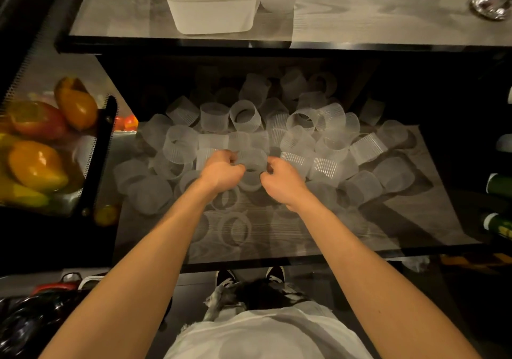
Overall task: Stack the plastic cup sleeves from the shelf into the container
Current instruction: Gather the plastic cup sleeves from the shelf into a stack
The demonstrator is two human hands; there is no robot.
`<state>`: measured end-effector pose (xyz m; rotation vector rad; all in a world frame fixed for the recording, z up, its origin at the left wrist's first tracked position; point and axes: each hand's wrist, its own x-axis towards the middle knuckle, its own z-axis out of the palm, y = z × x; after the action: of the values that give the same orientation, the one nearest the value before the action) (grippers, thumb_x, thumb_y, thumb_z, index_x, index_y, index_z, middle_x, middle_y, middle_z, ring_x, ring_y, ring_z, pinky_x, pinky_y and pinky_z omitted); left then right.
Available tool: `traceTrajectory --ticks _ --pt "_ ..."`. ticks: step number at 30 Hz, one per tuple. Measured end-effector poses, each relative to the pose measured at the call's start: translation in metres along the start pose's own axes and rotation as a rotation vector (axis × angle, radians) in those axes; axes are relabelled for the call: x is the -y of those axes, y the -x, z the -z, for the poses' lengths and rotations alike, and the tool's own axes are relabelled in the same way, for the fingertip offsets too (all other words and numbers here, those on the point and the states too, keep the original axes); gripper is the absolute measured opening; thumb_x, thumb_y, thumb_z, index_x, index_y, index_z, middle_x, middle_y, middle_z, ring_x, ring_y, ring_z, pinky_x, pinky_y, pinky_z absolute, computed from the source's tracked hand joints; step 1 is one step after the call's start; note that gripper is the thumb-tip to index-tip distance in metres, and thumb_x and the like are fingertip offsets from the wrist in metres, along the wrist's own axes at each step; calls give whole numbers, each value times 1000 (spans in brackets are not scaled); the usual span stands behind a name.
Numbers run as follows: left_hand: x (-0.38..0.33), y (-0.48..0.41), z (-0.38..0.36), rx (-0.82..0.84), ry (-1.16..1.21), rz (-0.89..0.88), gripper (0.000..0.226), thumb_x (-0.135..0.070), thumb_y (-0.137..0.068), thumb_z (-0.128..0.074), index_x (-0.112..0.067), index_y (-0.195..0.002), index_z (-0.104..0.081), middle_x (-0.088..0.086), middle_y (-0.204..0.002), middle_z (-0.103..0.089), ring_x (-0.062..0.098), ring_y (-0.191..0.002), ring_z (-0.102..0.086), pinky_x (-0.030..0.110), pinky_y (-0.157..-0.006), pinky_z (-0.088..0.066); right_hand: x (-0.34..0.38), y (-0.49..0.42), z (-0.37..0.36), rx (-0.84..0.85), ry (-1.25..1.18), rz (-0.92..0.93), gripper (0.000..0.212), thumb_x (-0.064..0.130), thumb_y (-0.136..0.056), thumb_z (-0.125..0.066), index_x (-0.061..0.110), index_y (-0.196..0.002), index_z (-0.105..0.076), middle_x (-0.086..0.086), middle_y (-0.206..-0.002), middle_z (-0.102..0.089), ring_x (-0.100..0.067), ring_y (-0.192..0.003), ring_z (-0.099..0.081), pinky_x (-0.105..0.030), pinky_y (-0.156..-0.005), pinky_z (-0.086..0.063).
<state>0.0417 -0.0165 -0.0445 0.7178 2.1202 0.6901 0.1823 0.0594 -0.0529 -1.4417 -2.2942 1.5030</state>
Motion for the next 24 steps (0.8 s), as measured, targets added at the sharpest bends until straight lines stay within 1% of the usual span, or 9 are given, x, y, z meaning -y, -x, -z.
traceTrajectory --ticks 5,9,11,14,16,18,20,22,24 --pt "-2 4 0 -30 -30 -34 50 -22 -91 -63 -9 -138 -56 7 -126 -65 25 -118 -61 36 -101 -50 0 -3 -3 16 71 13 30 12 -90 -52 12 -117 -66 -7 -106 -72 -27 -96 -66 -43 -85 -57" --pt "1 9 -4 19 -83 -72 21 -19 -88 -65 -13 -108 -68 3 -99 -70 25 -101 -68 32 -78 -53 -6 0 -4 -21 202 31 30 14 -90 -54 11 -118 -64 -9 -105 -71 -31 -99 -66 -43 -86 -56" --pt "3 12 -6 23 -159 -81 33 -24 -90 -64 -10 -120 -66 6 -112 -69 27 -108 -66 32 -82 -53 -7 4 -4 -60 265 49 30 16 -92 -55 12 -119 -66 -8 -104 -71 -29 -98 -66 -40 -85 -56" --pt "1 17 -6 10 -267 -95 42 -26 -94 -61 -9 -132 -61 7 -129 -62 25 -116 -61 34 -93 -52 -9 9 -7 3 352 93 13 19 -94 -56 14 -90 -67 -5 -81 -66 -28 -84 -63 -33 -68 -49" --pt "1 19 -6 30 -268 -88 26 -23 -92 -61 -12 -115 -70 4 -107 -71 21 -99 -67 33 -82 -56 -11 11 -10 99 379 104 16 22 -93 -57 16 -79 -61 -4 -75 -63 -30 -80 -64 -34 -65 -48" --pt "4 23 -6 113 -267 -30 18 -25 -91 -60 -14 -99 -72 6 -83 -74 21 -82 -73 38 -78 -61 -16 14 -12 216 388 100 14 22 -93 -57 12 -91 -67 -8 -84 -69 -30 -82 -67 -40 -70 -56" --pt "9 30 -6 222 -310 24 18 -24 -92 -58 -13 -97 -70 6 -76 -76 19 -79 -75 43 -84 -61 -23 16 -16 305 399 99 21 20 -93 -58 9 -108 -68 -10 -97 -72 -29 -89 -68 -44 -80 -59" --pt "15 39 -8 253 -394 53 20 -22 -95 -55 -11 -107 -66 5 -84 -77 19 -86 -72 38 -87 -57 -28 20 -20 359 410 115 26 20 -89 -58 9 -111 -66 -11 -102 -70 -29 -93 -67 -47 -84 -58" --pt "22 46 -13 235 -464 63 28 -24 -97 -54 -10 -120 -61 9 -110 -71 24 -103 -66 36 -88 -53 -31 22 -24 395 406 114 33 23 -83 -59 10 -113 -63 -11 -106 -69 -31 -96 -67 -48 -85 -58"
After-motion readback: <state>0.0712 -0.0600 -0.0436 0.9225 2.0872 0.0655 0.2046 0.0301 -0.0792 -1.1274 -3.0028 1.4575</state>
